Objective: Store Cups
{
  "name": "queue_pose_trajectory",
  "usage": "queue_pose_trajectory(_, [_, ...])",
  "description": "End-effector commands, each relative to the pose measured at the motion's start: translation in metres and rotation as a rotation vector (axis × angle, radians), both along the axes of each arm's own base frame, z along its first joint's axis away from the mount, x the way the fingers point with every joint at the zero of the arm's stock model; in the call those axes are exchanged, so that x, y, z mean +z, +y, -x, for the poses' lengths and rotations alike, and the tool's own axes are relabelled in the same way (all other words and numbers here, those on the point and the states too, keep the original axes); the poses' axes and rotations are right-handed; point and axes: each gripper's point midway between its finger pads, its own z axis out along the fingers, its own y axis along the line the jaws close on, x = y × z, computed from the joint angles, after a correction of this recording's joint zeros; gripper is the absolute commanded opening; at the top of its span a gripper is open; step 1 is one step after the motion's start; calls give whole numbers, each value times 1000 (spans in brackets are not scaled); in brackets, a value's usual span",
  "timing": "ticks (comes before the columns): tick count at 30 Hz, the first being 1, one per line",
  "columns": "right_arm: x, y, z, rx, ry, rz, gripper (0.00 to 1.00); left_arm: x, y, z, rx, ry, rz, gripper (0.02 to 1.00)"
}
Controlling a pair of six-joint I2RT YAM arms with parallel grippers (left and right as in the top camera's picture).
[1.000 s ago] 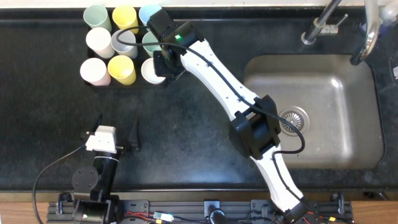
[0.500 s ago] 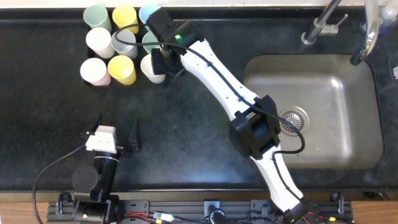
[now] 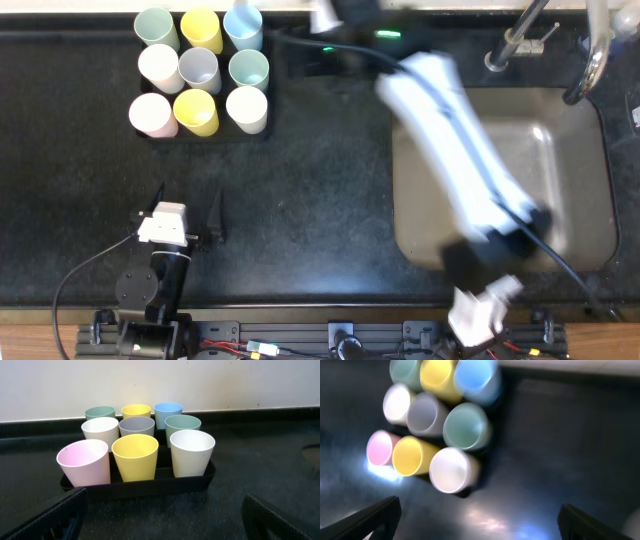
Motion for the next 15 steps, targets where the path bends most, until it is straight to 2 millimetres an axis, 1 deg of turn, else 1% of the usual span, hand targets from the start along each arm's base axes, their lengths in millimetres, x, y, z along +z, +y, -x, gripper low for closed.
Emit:
queue_pose_trajectory(1, [30, -80, 40, 24, -157, 95, 998, 1, 2, 0, 7, -10, -18, 1000])
queue_pose_trajectory(3, [23, -111, 63, 18, -198, 133, 998, 1, 2, 0, 7, -10, -18, 998])
queue_pose_trajectory(5, [14, -135, 85, 1, -245, 169, 996, 1, 2, 0, 8, -10, -18, 1000])
queue_pose_trajectory(8, [2, -168, 112, -84, -346, 209, 993, 1, 2, 0, 7, -9, -18, 1000])
queue_pose_trajectory(9, [-1, -175, 122, -108, -395, 207, 998, 1, 2, 0, 7, -9, -18, 1000])
queue_pose_trajectory(11, [-1, -181, 135, -138, -510, 184, 998, 1, 2, 0, 7, -9, -18, 1000])
queue_pose_trajectory(15, [8, -184, 153, -174, -767, 130, 996, 1, 2, 0, 7, -10, -18, 1000])
